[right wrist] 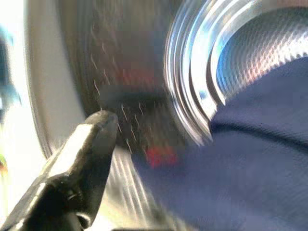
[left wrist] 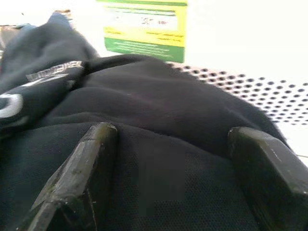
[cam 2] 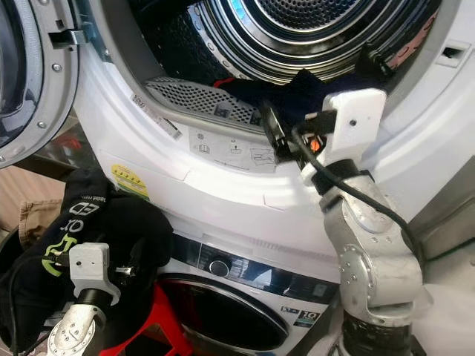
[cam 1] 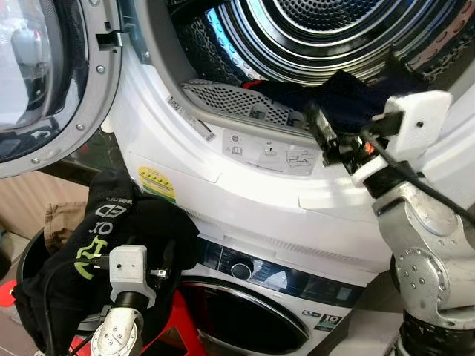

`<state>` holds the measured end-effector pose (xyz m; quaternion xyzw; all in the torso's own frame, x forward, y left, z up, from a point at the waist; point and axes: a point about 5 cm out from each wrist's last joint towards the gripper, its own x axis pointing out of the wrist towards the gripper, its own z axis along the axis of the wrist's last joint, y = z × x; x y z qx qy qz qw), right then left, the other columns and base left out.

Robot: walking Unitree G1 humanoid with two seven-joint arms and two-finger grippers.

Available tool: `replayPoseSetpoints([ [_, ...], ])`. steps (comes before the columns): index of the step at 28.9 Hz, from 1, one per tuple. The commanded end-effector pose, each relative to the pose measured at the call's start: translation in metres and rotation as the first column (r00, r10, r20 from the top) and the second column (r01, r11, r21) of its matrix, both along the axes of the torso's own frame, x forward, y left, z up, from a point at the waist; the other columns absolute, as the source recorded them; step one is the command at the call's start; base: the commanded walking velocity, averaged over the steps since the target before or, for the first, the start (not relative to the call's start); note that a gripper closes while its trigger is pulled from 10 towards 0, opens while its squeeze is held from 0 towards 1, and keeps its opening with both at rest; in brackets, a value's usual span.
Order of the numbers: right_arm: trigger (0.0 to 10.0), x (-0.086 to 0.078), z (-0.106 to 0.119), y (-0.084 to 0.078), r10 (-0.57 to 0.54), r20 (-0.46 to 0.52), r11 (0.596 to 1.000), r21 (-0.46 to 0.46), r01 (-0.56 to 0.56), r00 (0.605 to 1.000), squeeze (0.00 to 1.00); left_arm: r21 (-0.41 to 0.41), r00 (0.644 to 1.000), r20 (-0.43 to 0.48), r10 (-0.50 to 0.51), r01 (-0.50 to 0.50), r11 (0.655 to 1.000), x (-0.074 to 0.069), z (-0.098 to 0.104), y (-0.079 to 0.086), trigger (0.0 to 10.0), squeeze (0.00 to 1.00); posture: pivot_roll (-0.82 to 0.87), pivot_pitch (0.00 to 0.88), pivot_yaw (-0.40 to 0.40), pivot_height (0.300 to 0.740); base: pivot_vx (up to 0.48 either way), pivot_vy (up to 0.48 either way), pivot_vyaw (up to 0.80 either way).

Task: Clothes washing

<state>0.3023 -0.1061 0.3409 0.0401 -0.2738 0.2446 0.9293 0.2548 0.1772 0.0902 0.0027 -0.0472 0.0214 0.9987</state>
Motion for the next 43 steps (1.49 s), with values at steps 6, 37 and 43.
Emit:
replayPoseSetpoints([
  [6, 10.0, 0.008, 0.035, 0.072, 0.218, 0.175, 0.973, -0.113, -0.2, 0.96, 0.0, -0.015, 0.999, 0.001, -0.037, 0.037, 0.999, 0.006, 0.001, -0.007, 10.0, 0.0, -0.09, 0.076, -0.008, 0.74, 0.0, 0.0, 0.0],
  [37, 10.0, 0.067, 0.025, 0.087, -0.251, 0.593, 0.645, -0.487, 0.589, 0.765, 0.0, -0.022, 0.999, 0.016, -0.046, 0.046, 0.999, 0.009, 0.003, -0.012, 10.0, 0.0, -0.07, 0.067, -0.018, 0.74, 0.0, 0.0, 0.0],
  [43, 10.0, 0.082, -0.012, 0.094, -0.203, 0.124, 0.859, -0.454, 0.238, 0.971, 0.0, -0.027, 0.999, 0.013, -0.044, 0.045, 0.999, 0.008, 0.002, -0.013, 10.0, 0.0, -0.06, 0.077, -0.02, 0.74, 0.0, 0.0, 0.0],
])
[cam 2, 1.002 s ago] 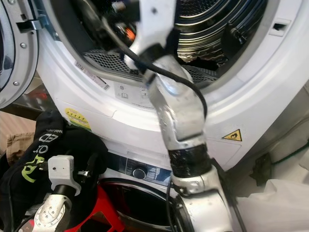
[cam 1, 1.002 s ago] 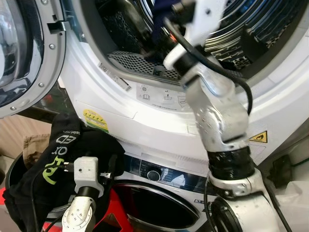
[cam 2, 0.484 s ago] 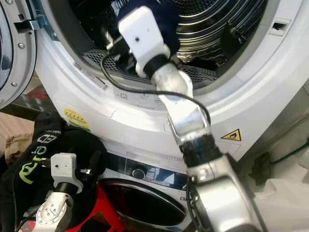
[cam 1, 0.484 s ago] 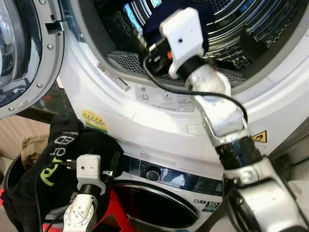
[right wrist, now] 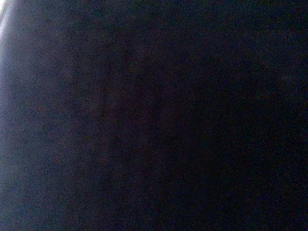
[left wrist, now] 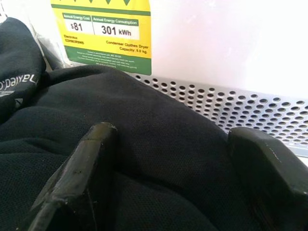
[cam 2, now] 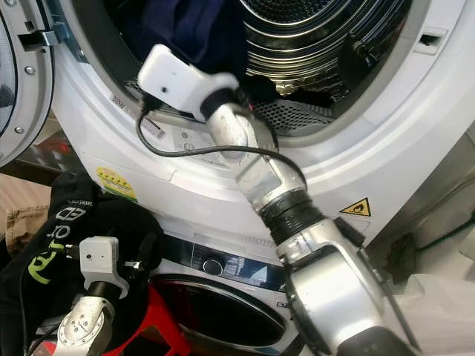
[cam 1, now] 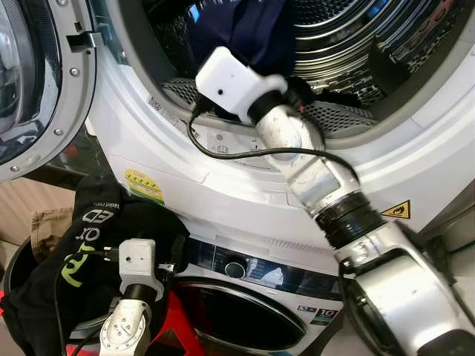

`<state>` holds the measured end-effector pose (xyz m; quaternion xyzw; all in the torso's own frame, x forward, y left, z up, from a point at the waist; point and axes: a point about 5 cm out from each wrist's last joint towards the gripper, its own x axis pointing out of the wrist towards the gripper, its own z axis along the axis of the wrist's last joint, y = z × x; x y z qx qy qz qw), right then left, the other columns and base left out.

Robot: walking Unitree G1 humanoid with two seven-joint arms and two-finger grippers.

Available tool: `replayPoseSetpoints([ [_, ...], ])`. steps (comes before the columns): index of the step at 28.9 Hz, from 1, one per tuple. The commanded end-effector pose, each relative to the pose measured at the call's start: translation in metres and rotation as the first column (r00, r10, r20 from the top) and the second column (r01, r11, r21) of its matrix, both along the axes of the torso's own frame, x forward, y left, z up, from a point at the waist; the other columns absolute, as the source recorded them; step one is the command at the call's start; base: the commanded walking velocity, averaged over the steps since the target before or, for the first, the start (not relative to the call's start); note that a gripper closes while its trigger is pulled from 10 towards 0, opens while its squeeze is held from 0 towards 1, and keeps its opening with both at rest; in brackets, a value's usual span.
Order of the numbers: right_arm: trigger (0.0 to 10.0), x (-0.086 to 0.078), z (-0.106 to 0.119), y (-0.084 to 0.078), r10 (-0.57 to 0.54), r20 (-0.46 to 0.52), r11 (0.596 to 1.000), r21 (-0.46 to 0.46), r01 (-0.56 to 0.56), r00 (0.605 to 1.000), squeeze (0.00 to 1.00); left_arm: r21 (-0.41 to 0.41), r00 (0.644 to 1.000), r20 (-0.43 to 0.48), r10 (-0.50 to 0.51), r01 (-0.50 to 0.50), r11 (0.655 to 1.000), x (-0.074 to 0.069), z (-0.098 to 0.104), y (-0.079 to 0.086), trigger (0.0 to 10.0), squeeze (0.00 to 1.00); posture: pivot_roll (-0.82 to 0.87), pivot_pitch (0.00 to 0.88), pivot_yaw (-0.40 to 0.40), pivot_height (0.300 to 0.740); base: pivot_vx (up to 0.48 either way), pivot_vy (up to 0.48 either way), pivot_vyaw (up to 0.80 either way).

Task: Clothes washing

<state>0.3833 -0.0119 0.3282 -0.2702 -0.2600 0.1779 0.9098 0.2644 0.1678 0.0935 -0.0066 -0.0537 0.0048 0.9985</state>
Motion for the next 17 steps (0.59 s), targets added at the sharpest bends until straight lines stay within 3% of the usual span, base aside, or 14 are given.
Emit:
replayPoseSetpoints([
  [1, 10.0, -0.002, 0.0, 0.005, 0.114, -0.103, 0.984, 0.145, -0.099, 0.988, 0.0, -0.01, 1.0, 0.001, -0.008, 0.008, 1.0, -0.001, 0.0, -0.002, 10.0, 0.0, -0.06, 0.079, -0.02, 0.74, 0.0, 0.0, 0.0],
  [6, 10.0, -0.012, 0.011, 0.017, 0.315, -0.145, 0.905, 0.344, -0.251, 0.938, 0.0, -0.01, 1.0, 0.002, -0.003, 0.003, 1.0, -0.001, 0.0, -0.001, 10.0, 0.0, -0.06, 0.084, -0.02, 0.74, 0.0, 0.0, 0.0],
  [7, 10.0, -0.02, 0.028, 0.024, 0.51, -0.134, 0.786, 0.474, -0.397, 0.85, 0.0, -0.012, 1.0, 0.001, -0.003, 0.003, 1.0, -0.001, 0.0, -0.001, 10.0, 0.0, -0.07, 0.089, -0.016, 0.74, 0.0, 0.0, 0.0],
  [8, 10.0, -0.02, 0.028, 0.024, 0.51, -0.134, 0.786, 0.474, -0.397, 0.85, 0.0, -0.012, 1.0, 0.001, -0.003, 0.003, 1.0, -0.001, 0.0, -0.001, 10.0, 0.0, -0.07, 0.089, -0.016, 0.74, 0.0, 0.0, 0.0],
  [9, 10.0, -0.018, 0.043, 0.02, 0.542, -0.092, 0.723, 0.558, -0.407, 0.835, 0.0, -0.013, 1.0, -0.001, -0.003, 0.003, 1.0, -0.001, 0.0, -0.001, 10.0, 0.0, -0.07, 0.088, -0.014, 0.74, 0.0, 0.0, 0.0],
  [10, 10.0, 0.009, 0.043, -0.004, 0.325, -0.198, 0.761, 0.635, -0.132, 0.925, 0.0, -0.014, 1.0, -0.003, -0.006, 0.006, 1.0, -0.001, -0.001, -0.002, 10.0, 0.0, -0.08, 0.086, -0.015, 0.74, 0.0, 0.0, 0.0],
  [11, 10.0, 0.009, 0.043, -0.004, 0.325, -0.198, 0.761, 0.635, -0.132, 0.925, 0.0, -0.014, 1.0, -0.003, -0.006, 0.006, 1.0, -0.001, -0.001, -0.002, 10.0, 0.0, -0.08, 0.086, -0.015, 0.74, 0.0, 0.0, 0.0],
  [12, 10.0, 0.03, 0.027, -0.036, 0.048, -0.357, 0.802, 0.57, 0.177, 0.933, 0.0, -0.014, 1.0, -0.002, -0.012, 0.012, 1.0, -0.001, -0.001, -0.004, 10.0, 0.0, -0.07, 0.08, -0.02, 0.74, 0.0, 0.0, 0.0],
  [13, 10.0, 0.032, 0.028, -0.045, 0.04, -0.361, 0.782, 0.592, 0.196, 0.932, 0.0, -0.016, 1.0, 0.004, -0.009, 0.009, 1.0, -0.001, 0.001, -0.004, 10.0, 0.0, -0.06, 0.088, -0.024, 0.74, 0.0, 0.0, 0.0],
  [14, 10.0, 0.03, 0.03, -0.043, 0.067, -0.345, 0.776, 0.608, 0.168, 0.936, 0.0, -0.016, 1.0, 0.006, -0.007, 0.008, 1.0, -0.001, 0.001, -0.004, 10.0, 0.0, -0.06, 0.088, -0.024, 0.74, 0.0, 0.0, 0.0],
  [16, 10.0, 0.018, 0.039, -0.02, 0.159, -0.235, 0.832, 0.555, -0.002, 0.959, 0.0, -0.017, 1.0, 0.005, 0.001, 0.0, 1.0, -0.001, 0.001, -0.002, 10.0, 0.0, -0.06, 0.107, -0.023, 0.74, 0.0, 0.0, 0.0],
  [17, 10.0, 0.014, 0.041, -0.015, 0.175, -0.211, 0.841, 0.539, -0.035, 0.962, 0.0, -0.018, 1.0, 0.004, 0.003, -0.003, 1.0, -0.002, 0.001, -0.002, 10.0, 0.0, -0.06, 0.107, -0.023, 0.74, 0.0, 0.0, 0.0],
])
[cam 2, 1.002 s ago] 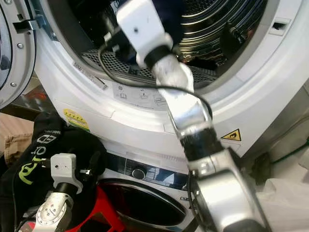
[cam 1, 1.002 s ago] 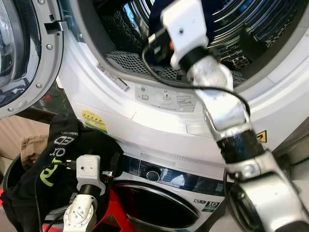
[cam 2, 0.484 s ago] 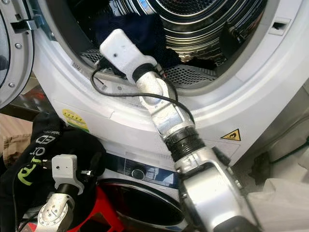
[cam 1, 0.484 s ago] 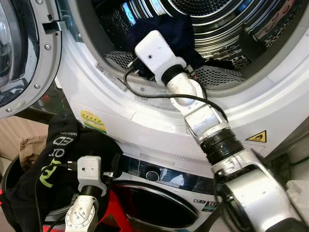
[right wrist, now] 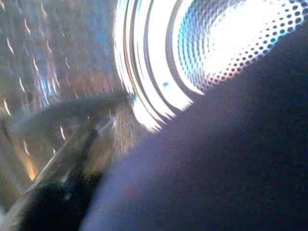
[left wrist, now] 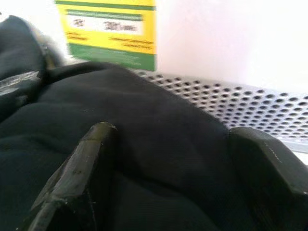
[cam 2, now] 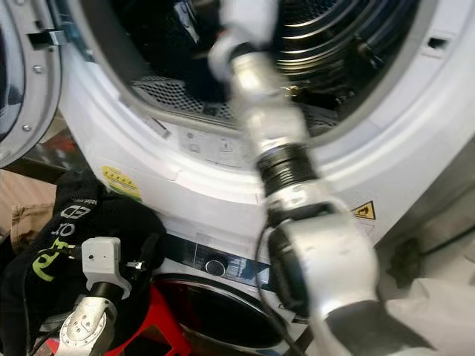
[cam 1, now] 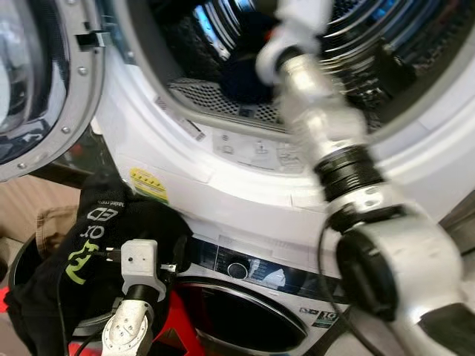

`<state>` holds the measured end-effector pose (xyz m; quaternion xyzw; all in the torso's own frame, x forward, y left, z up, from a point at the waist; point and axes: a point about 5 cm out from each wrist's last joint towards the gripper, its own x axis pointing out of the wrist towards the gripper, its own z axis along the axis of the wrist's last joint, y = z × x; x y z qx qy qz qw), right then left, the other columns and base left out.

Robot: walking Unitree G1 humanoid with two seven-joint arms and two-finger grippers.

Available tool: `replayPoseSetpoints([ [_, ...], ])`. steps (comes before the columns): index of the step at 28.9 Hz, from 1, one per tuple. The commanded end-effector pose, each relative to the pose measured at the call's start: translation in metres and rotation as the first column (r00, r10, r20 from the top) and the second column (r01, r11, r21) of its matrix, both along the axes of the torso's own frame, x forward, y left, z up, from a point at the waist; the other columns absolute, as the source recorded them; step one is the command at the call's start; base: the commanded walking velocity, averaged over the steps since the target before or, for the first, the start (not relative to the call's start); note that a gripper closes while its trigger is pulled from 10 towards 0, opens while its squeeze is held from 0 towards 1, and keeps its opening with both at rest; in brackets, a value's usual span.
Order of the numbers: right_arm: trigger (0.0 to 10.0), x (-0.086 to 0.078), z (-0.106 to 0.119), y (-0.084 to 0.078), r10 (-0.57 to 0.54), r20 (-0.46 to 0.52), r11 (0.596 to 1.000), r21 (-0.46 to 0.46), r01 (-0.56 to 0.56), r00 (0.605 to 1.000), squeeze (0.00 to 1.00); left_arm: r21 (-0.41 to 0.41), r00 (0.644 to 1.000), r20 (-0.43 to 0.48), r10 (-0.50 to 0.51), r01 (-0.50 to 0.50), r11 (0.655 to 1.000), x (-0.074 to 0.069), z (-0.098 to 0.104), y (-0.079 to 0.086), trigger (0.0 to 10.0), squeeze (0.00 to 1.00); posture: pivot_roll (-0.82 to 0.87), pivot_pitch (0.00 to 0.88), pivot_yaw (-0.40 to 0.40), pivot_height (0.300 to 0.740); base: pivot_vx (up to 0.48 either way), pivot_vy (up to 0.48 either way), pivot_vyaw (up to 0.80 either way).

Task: Clothes washing

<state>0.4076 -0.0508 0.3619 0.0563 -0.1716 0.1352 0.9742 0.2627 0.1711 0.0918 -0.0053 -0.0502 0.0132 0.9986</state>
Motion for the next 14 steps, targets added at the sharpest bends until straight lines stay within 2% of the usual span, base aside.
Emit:
replayPoseSetpoints([
  [1, 10.0, -0.012, 0.008, 0.027, 0.093, 0.073, 0.994, -0.067, -0.088, 0.993, 0.0, -0.02, 1.0, 0.011, -0.013, 0.013, 1.0, 0.0, 0.003, -0.005, 10.0, 0.0, -0.06, 0.107, -0.023, 0.74, 0.0, 0.0, 0.0],
  [3, 10.0, -0.015, 0.009, 0.029, 0.084, 0.107, 0.993, -0.091, -0.074, 0.991, 0.0, -0.02, 1.0, 0.007, -0.014, 0.015, 1.0, -0.001, 0.001, -0.006, 10.0, 0.0, -0.07, 0.109, -0.022, 0.74, 0.0, 0.0, 0.0],
  [4, 10.0, -0.01, 0.012, 0.021, -0.002, 0.114, 0.997, -0.075, 0.011, 0.993, 0.0, -0.021, 1.0, 0.005, -0.018, 0.018, 1.0, -0.001, 0.001, -0.008, 10.0, 0.0, -0.07, 0.106, -0.02, 0.74, 0.0, 0.0, 0.0],
  [6, 10.0, -0.003, 0.013, 0.007, -0.108, 0.077, 0.993, -0.037, 0.111, 0.991, 0.0, -0.022, 1.0, 0.007, -0.022, 0.022, 1.0, 0.0, 0.001, -0.009, 10.0, 0.0, -0.06, 0.105, -0.021, 0.74, 0.0, 0.0, 0.0],
  [7, 10.0, 0.002, 0.014, -0.007, -0.189, 0.039, 0.982, 0.027, 0.188, 0.981, 0.0, -0.023, 1.0, 0.01, -0.024, 0.024, 0.999, 0.0, 0.002, -0.01, 10.0, 0.0, -0.06, 0.104, -0.027, 0.74, 0.0, 0.0, 0.0],
  [8, 10.0, 0.004, 0.015, -0.013, -0.217, 0.015, 0.974, 0.073, 0.216, 0.976, 0.0, -0.023, 1.0, 0.011, -0.021, 0.021, 1.0, 0.0, 0.002, -0.01, 10.0, 0.0, -0.06, 0.104, -0.026, 0.74, 0.0, 0.0, 0.0],
  [9, 10.0, 0.004, 0.015, -0.013, -0.217, 0.015, 0.974, 0.073, 0.216, 0.976, 0.0, -0.023, 1.0, 0.011, -0.021, 0.021, 1.0, 0.0, 0.002, -0.01, 10.0, 0.0, -0.06, 0.104, -0.026, 0.74, 0.0, 0.0, 0.0],
  [10, 10.0, 0.002, 0.014, -0.007, -0.172, 0.026, 0.984, 0.054, 0.171, 0.985, 0.0, -0.023, 1.0, 0.012, -0.016, 0.016, 1.0, -0.001, 0.003, -0.009, 10.0, 0.0, -0.06, 0.107, -0.025, 0.74, 0.0, 0.0, 0.0],
  [11, 10.0, -0.003, 0.012, 0.014, -0.022, 0.053, 0.999, -0.033, 0.024, 0.998, 0.0, -0.023, 1.0, 0.012, -0.015, 0.015, 1.0, -0.001, 0.003, -0.008, 10.0, 0.0, -0.06, 0.109, -0.024, 0.74, 0.0, 0.0, 0.0],
  [12, 10.0, -0.013, 0.004, 0.044, 0.199, 0.069, 0.965, -0.185, -0.184, 0.978, 0.0, -0.022, 1.0, 0.012, -0.016, 0.016, 1.0, -0.001, 0.003, -0.008, 10.0, 0.0, -0.06, 0.11, -0.023, 0.74, 0.0, 0.0, 0.0],
  [13, 10.0, -0.024, -0.002, 0.062, 0.359, 0.08, 0.906, -0.27, -0.327, 0.93, 0.0, -0.022, 1.0, 0.013, -0.016, 0.016, 1.0, -0.001, 0.003, -0.008, 10.0, 0.0, -0.06, 0.111, -0.023, 0.74, 0.0, 0.0, 0.0],
  [14, 10.0, -0.029, -0.003, 0.067, 0.41, 0.094, 0.887, -0.271, -0.373, 0.907, 0.0, -0.022, 1.0, 0.012, -0.016, 0.016, 1.0, -0.001, 0.003, -0.008, 10.0, 0.0, -0.05, 0.114, -0.025, 0.74, 0.0, 0.0, 0.0],
])
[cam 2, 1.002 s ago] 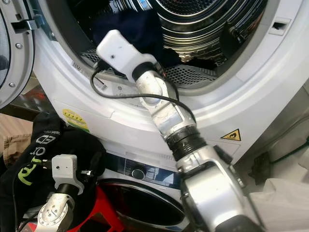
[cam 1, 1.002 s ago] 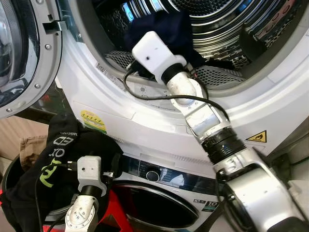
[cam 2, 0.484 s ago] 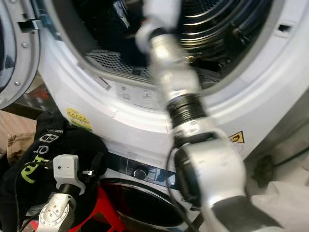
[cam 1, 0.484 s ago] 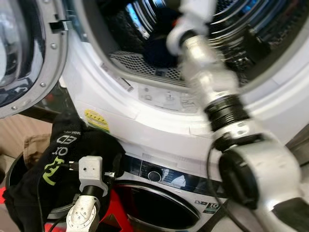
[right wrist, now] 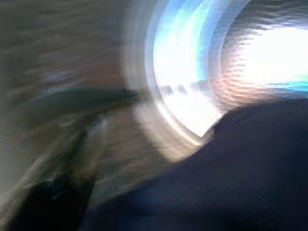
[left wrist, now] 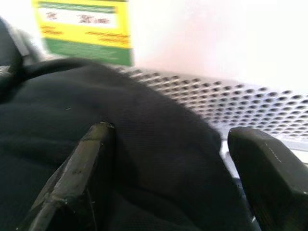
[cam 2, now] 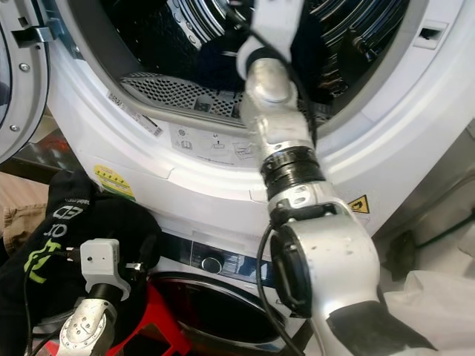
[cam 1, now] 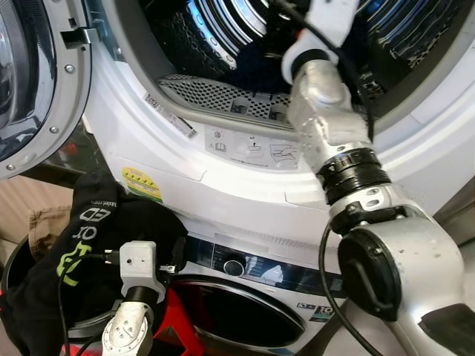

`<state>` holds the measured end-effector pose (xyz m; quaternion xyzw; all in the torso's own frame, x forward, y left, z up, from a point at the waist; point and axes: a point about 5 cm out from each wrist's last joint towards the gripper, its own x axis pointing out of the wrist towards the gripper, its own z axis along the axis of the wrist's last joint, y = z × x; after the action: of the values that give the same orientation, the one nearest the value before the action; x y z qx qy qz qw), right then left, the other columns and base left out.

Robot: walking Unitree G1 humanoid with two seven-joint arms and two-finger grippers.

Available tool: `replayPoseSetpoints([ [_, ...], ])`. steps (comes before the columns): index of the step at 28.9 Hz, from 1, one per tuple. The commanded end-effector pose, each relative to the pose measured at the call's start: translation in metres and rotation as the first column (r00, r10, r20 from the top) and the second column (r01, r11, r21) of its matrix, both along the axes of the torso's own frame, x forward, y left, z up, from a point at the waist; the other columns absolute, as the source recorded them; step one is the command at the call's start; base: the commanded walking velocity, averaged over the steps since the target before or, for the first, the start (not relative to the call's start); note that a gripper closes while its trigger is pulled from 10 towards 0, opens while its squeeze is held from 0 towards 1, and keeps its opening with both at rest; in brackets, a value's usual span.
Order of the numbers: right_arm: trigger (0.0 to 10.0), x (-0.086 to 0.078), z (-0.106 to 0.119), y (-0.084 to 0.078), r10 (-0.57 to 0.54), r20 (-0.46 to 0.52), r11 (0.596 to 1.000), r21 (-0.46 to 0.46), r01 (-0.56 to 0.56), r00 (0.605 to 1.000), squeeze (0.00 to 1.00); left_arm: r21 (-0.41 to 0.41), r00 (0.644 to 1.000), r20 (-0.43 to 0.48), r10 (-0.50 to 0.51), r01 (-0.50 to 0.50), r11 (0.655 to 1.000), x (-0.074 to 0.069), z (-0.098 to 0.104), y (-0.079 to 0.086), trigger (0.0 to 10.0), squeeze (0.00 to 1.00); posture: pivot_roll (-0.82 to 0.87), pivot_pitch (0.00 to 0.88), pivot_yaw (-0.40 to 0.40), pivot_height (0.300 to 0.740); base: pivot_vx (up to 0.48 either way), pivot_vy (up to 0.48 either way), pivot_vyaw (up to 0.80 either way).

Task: Clothes washing

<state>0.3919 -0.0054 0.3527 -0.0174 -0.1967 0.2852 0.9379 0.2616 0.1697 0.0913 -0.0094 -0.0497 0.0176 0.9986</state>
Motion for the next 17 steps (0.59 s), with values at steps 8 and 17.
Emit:
replayPoseSetpoints([
  [8, 10.0, 0.024, 0.014, -0.066, -0.324, -0.187, 0.894, 0.261, 0.365, 0.927, 0.0, -0.015, 1.0, 0.015, -0.02, 0.021, 1.0, -0.002, 0.004, -0.006, 10.0, 0.0, -0.05, 0.099, -0.019, 0.74, 0.0, 0.0, 0.0],
  [17, 10.0, 0.03, 0.022, -0.131, -0.548, -0.297, 0.686, 0.375, 0.623, 0.782, 0.0, -0.011, 1.0, 0.013, -0.027, 0.027, 1.0, -0.003, 0.003, -0.007, 10.0, 0.0, -0.03, 0.079, -0.023, 0.74, 0.0, 0.0, 0.0],
])
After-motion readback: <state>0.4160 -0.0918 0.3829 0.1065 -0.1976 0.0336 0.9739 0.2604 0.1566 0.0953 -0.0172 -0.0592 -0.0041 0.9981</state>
